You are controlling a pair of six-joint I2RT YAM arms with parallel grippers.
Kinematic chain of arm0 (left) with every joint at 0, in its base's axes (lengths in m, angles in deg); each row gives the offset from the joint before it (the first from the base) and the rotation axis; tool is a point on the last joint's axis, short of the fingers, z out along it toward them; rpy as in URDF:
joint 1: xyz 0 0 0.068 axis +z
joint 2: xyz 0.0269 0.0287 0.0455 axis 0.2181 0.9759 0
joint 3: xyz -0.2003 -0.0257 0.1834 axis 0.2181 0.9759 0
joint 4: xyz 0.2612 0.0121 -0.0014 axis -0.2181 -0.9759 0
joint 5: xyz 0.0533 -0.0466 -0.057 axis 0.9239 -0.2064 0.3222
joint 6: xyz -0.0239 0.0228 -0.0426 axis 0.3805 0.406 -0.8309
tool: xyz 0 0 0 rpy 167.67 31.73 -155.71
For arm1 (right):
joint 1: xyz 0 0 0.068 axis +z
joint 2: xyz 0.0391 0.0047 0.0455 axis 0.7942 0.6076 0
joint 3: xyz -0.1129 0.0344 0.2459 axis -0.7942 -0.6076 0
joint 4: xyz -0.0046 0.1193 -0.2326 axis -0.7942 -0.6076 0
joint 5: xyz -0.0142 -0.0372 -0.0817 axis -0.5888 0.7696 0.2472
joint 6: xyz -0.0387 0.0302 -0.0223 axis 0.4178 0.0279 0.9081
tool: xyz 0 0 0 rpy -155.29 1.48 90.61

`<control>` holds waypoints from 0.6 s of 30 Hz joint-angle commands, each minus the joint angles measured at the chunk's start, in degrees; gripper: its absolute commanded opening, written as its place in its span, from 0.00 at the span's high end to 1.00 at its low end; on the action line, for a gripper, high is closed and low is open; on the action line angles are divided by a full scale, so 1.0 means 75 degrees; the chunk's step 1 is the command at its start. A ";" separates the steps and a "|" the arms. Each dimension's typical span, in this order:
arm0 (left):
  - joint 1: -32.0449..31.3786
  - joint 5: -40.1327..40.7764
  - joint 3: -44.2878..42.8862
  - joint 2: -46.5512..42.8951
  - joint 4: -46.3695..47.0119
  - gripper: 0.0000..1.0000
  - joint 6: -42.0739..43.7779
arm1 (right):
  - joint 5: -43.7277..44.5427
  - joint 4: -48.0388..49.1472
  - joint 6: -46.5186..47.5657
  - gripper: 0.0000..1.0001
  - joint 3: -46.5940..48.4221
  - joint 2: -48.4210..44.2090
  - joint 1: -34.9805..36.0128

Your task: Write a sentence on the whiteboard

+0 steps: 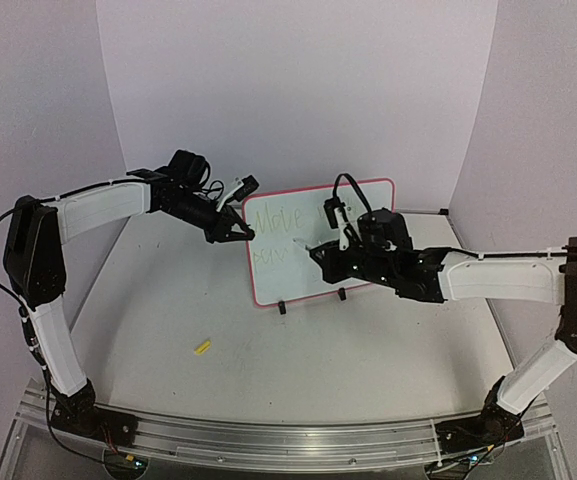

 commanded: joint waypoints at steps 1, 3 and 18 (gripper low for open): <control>-0.0016 0.0949 0.0107 0.0000 -0.0271 1.00 0.0592 | -0.0018 0.0202 0.0059 1.00 -0.0182 -0.0271 -0.0034; -0.0017 0.0955 0.0107 0.0006 -0.0271 1.00 0.0607 | -0.0223 0.0202 0.0086 1.00 -0.0145 -0.0160 -0.0025; -0.0019 0.0966 0.0110 0.0030 -0.0270 1.00 0.0606 | 0.0300 0.0168 0.0108 1.00 0.0371 0.0524 -0.0033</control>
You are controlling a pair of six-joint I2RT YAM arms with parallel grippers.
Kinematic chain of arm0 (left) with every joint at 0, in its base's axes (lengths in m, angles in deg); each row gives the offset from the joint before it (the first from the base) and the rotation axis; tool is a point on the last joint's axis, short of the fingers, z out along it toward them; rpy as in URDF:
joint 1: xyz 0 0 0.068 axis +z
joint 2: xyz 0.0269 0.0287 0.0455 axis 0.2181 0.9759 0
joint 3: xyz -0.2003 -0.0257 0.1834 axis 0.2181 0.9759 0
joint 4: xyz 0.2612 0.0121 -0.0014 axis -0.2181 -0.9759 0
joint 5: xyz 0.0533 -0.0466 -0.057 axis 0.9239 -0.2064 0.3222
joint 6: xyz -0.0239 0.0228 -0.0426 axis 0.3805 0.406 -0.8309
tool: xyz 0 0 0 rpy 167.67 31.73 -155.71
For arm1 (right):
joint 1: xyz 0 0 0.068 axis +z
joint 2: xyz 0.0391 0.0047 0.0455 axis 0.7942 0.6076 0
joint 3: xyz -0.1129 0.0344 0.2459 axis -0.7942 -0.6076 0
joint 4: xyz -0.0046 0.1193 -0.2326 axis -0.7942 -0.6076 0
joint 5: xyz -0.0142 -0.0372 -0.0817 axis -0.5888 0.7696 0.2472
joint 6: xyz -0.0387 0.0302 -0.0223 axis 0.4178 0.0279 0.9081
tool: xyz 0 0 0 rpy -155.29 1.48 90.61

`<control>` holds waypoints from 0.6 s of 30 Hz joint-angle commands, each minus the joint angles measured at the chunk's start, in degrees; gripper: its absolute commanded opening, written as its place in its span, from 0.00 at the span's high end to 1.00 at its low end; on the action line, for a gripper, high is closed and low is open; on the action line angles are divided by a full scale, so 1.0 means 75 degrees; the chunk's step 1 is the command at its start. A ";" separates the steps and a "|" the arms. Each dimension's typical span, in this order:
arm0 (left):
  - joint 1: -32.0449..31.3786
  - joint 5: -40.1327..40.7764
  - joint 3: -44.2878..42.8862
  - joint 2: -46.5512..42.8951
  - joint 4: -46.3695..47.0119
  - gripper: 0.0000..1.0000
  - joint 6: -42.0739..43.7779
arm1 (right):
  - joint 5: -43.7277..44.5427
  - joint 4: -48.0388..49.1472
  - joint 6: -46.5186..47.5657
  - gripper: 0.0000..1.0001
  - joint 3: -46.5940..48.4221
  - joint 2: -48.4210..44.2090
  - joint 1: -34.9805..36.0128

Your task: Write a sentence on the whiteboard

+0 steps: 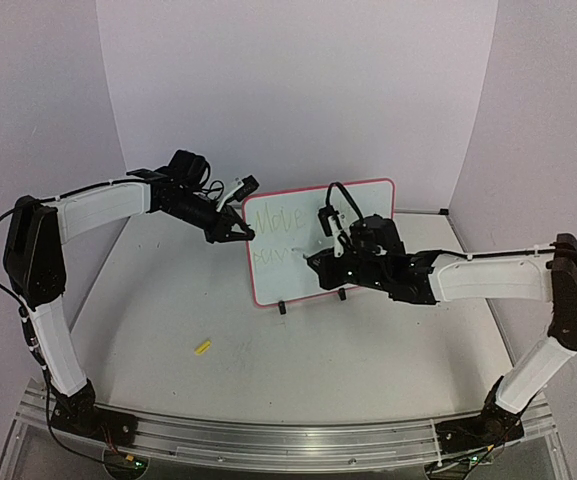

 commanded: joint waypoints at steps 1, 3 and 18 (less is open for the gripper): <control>-0.0018 0.0968 0.0117 0.0032 -0.0270 1.00 0.0607 | 0.0343 0.0141 0.0059 1.00 0.0389 0.0164 -0.0027; -0.0013 0.0968 0.0118 0.0043 -0.0271 1.00 0.0601 | 0.0404 0.0143 0.0079 1.00 0.0433 0.0201 -0.0033; -0.0016 0.0965 0.0105 0.0044 -0.0271 1.00 0.0607 | 0.0556 0.0136 -0.0047 1.00 0.0261 0.0370 -0.0032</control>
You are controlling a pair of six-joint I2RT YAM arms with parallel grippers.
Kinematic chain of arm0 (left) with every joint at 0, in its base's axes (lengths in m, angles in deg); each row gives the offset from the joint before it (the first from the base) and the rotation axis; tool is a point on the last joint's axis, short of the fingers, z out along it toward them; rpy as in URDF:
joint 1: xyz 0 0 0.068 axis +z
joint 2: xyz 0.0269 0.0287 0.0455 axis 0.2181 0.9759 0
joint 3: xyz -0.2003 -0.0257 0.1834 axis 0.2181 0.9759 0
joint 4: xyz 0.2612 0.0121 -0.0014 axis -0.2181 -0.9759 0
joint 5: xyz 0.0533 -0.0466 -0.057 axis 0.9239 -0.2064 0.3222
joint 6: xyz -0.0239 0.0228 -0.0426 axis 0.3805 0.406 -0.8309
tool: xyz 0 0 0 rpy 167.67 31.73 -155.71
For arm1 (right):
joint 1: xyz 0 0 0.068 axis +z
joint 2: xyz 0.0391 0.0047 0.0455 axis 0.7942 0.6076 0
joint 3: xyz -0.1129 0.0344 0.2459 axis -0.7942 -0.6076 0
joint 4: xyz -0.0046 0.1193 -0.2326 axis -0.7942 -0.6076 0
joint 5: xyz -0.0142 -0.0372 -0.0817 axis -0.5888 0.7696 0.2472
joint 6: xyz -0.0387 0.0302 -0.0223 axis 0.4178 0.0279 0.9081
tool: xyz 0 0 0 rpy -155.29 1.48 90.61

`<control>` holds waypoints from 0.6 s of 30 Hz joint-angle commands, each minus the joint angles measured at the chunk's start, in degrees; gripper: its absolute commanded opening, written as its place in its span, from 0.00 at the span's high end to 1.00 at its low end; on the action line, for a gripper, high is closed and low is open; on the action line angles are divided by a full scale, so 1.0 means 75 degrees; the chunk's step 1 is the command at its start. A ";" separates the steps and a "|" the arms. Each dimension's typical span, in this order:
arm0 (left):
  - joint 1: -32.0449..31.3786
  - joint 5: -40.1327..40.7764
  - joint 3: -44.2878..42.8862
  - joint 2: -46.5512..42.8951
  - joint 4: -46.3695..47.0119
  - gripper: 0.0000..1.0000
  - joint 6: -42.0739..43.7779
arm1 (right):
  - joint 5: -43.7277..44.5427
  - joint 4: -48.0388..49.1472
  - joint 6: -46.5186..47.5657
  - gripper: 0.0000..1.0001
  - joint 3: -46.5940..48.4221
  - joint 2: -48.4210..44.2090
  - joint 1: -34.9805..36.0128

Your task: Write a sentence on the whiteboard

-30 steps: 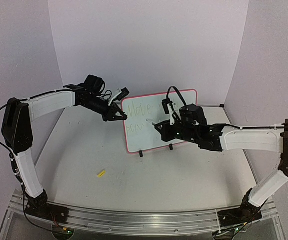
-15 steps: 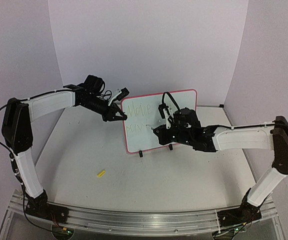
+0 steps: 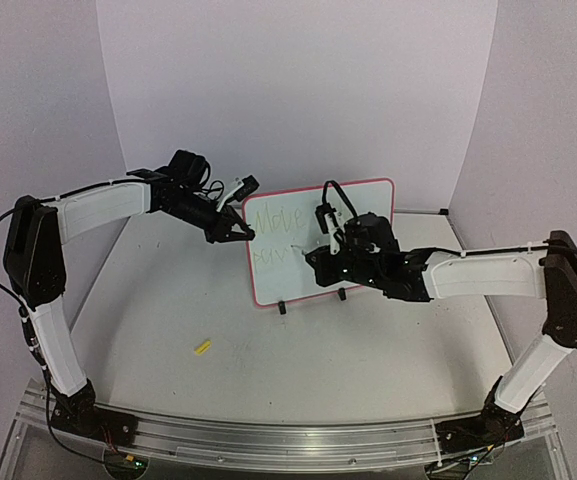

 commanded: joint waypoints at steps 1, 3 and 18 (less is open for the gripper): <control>-0.0014 0.0961 0.0108 0.0043 -0.0271 1.00 0.0612 | 0.0236 0.0141 -0.0154 1.00 -0.0078 0.0106 -0.0023; -0.0019 0.0959 0.0105 0.0040 -0.0270 1.00 0.0617 | 0.0188 0.0141 -0.0235 1.00 -0.0202 0.0115 -0.0021; -0.0020 0.0945 0.0112 0.0011 -0.0279 1.00 0.0602 | -0.0041 0.0223 -0.0513 1.00 -0.0349 0.0432 -0.0018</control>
